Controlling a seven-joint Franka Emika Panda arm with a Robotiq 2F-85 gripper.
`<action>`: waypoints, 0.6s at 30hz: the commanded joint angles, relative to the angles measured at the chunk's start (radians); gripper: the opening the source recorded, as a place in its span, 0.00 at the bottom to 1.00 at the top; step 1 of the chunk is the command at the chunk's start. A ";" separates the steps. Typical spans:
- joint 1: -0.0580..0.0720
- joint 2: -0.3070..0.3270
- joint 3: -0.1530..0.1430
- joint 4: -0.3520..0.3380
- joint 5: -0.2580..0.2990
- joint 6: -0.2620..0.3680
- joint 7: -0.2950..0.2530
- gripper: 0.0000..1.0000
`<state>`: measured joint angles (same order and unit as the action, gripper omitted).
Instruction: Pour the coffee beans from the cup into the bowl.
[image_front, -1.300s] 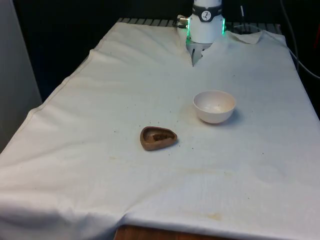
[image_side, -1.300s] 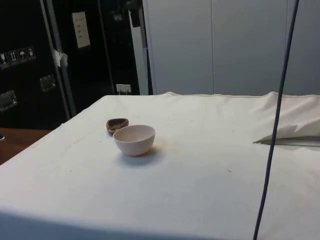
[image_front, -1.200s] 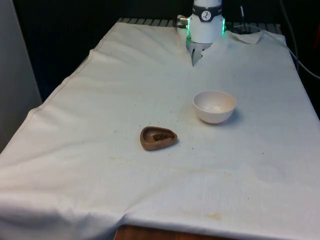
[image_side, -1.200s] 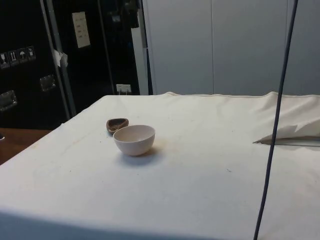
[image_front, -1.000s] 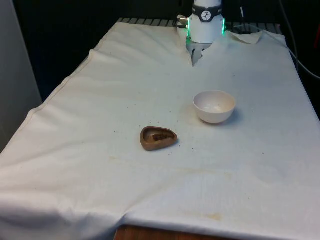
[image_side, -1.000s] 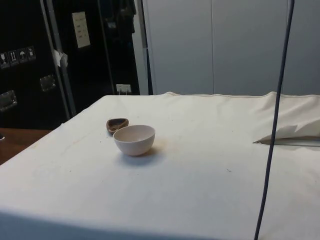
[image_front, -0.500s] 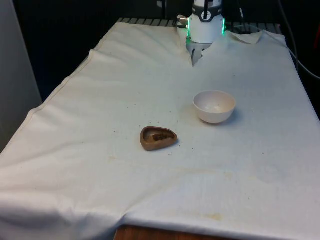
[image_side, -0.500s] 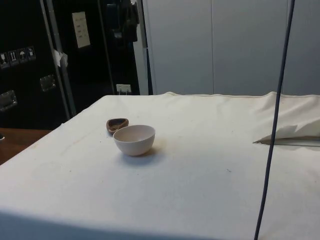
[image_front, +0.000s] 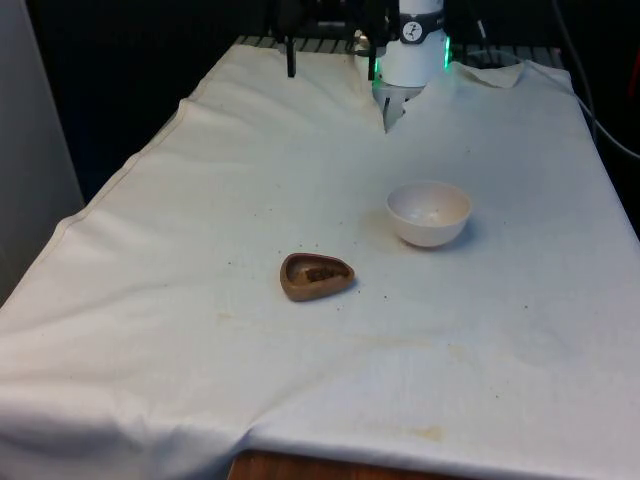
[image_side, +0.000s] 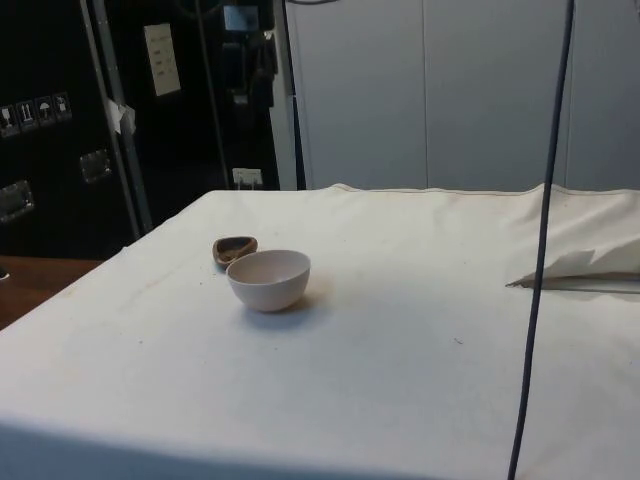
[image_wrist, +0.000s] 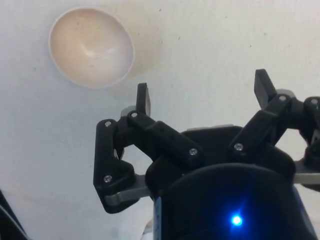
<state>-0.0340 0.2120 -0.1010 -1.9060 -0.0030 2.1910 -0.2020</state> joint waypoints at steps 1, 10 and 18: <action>-0.004 0.019 0.000 0.013 0.011 0.009 -0.013 1.00; -0.007 0.114 -0.017 0.077 0.012 0.055 -0.043 1.00; -0.003 0.184 -0.029 0.126 0.003 0.079 -0.050 1.00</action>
<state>-0.0370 0.4100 -0.1310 -1.7680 0.0000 2.2730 -0.2540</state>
